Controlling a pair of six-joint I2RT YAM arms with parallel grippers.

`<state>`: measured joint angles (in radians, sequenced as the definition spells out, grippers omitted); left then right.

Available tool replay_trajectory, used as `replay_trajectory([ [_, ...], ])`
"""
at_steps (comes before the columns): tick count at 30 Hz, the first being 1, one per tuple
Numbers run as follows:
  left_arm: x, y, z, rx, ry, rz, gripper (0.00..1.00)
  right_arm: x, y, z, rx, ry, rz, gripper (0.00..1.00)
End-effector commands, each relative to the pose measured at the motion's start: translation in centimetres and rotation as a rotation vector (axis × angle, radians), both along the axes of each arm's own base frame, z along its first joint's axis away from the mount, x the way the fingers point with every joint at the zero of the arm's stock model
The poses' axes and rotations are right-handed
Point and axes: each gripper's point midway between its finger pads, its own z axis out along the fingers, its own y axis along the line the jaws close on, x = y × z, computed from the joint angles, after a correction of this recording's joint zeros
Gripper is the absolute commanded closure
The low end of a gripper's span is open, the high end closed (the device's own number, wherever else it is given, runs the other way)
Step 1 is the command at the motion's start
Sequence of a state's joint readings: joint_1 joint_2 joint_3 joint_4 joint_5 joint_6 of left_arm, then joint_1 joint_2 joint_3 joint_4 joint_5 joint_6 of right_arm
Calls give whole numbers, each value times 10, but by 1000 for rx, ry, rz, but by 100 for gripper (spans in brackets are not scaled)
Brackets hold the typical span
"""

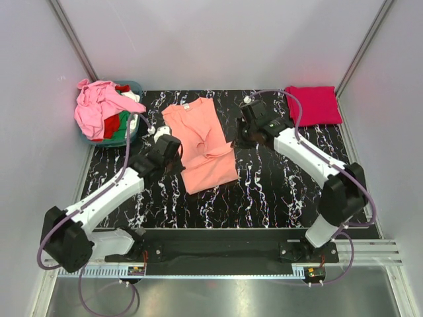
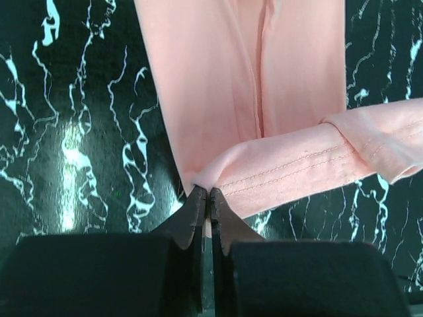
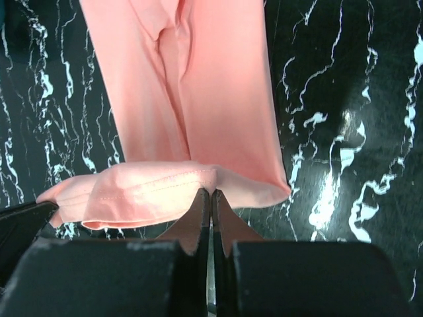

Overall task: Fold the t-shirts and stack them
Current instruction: Fold the tshirt

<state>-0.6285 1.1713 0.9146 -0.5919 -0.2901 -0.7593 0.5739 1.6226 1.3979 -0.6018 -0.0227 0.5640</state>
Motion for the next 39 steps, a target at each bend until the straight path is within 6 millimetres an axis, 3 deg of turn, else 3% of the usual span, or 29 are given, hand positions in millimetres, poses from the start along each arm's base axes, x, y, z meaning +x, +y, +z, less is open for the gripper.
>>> replay_trajectory([
  [1, 28, -10, 17, -38, -50, -60, 98, 27, 7, 14, 27, -51, 38, 100],
  [7, 57, -14, -8, -34, 22, -77, 99, 58, 18, -6, 30, -12, 53, 100],
  [13, 78, -10, -18, -25, 49, -66, 99, 79, 22, -22, 41, 27, 61, 100],
  [18, 93, -1, -38, -10, 111, -39, 92, 99, 27, -42, 45, 75, 71, 100],
  [20, 100, -1, -49, -18, 141, -47, 76, 111, 30, -51, 40, 99, 70, 100],
  [21, 111, 4, -45, -24, 138, -27, 67, 118, 27, -54, 42, 106, 62, 93],
  [22, 118, 7, -55, -24, 171, -17, 55, 132, 33, -52, 56, 94, 75, 60],
  [23, 120, 8, -58, -42, 209, -24, 35, 136, 33, -54, 52, 110, 80, 48],
  [24, 138, 15, -46, -63, 192, -2, 25, 142, 33, -52, 54, 115, 80, 38],
  [26, 144, 18, -50, -92, 244, -6, 11, 158, 25, -40, 46, 115, 62, 30],
  [28, 156, 22, -28, -95, 206, -17, 7, 164, 16, -21, 49, 89, 52, 27],
  [31, 155, 26, -4, -84, 150, -24, 4, 154, 3, -8, 50, 56, 41, 24],
  [34, 145, 24, 7, -122, 107, -31, 4, 128, -8, -16, 82, 74, 26, 21],
  [36, 125, 23, -9, -140, 139, -34, 4, 111, -11, -23, 123, 98, 29, 21],
  [37, 121, 21, 0, -165, 97, -46, 4, 96, -15, -32, 146, 117, 19, 21],
  [38, 105, 22, -18, -165, 135, -44, 5, 87, -15, -37, 160, 129, 22, 21],
  [39, 97, 21, -20, -174, 137, -45, 5, 77, -14, -40, 184, 143, 34, 21],
])
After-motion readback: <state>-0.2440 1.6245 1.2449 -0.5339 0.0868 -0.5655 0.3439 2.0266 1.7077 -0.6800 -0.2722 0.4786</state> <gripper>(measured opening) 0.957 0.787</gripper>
